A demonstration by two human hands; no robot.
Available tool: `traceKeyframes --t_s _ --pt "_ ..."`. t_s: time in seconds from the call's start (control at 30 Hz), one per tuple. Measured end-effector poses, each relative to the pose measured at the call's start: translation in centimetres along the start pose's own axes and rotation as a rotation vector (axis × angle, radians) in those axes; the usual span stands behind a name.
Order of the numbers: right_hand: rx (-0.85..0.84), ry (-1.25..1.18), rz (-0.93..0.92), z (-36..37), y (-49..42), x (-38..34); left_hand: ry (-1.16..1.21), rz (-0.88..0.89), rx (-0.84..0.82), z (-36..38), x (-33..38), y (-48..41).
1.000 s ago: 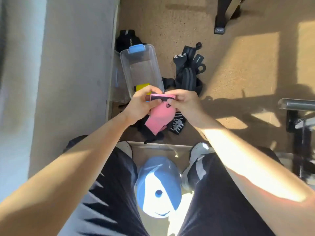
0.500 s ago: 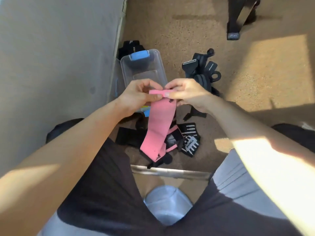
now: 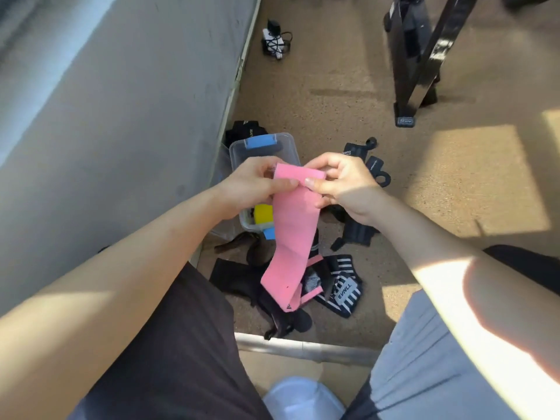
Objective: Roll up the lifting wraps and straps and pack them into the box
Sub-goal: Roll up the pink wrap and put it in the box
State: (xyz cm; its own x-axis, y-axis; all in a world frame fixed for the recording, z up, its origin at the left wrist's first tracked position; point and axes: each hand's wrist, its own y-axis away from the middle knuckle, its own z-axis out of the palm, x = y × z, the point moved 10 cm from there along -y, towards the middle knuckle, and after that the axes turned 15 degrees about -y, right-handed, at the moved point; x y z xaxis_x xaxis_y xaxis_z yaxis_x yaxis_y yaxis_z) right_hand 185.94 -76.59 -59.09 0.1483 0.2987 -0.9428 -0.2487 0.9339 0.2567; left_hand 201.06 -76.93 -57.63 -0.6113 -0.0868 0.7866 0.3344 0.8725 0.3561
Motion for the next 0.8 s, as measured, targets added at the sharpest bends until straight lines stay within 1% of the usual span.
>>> traceKeyframes --t_s 0.07,0.1,0.23,0.3,0.37,0.43,0.53,0.67,0.8 --pt "0.025 0.034 -0.063 0.0 0.5 -1.1 0.02 -0.048 -0.121 0.4 0.2 0.8" --pt "0.031 0.042 -0.09 0.1 0.8 -1.5 0.034 -0.05 -0.146 0.3 0.5 1.1" --pt "0.073 0.091 -0.181 0.1 1.8 -2.5 0.115 -0.052 -0.111 0.7 1.3 1.5" --pt "0.073 0.117 -0.187 0.0 1.9 -2.7 0.154 -0.063 -0.102 0.9 1.4 1.4" --pt "0.04 0.114 -0.133 -0.2 1.8 -2.6 0.19 -0.05 -0.112 1.1 1.5 1.2" --pt "0.011 0.08 -0.021 -0.4 1.7 -1.5 0.219 -0.031 -0.112 1.2 1.5 1.3" --pt "-0.027 0.001 0.148 -0.7 1.4 1.0 0.237 -0.02 -0.044 1.4 0.4 1.3" --pt "-0.06 -0.059 0.19 -0.4 0.3 2.2 0.242 -0.009 0.07 0.6 -0.4 0.9" --pt "-0.06 -0.068 0.144 -0.4 -0.4 1.8 0.165 -0.036 0.063 0.3 -0.5 0.1"
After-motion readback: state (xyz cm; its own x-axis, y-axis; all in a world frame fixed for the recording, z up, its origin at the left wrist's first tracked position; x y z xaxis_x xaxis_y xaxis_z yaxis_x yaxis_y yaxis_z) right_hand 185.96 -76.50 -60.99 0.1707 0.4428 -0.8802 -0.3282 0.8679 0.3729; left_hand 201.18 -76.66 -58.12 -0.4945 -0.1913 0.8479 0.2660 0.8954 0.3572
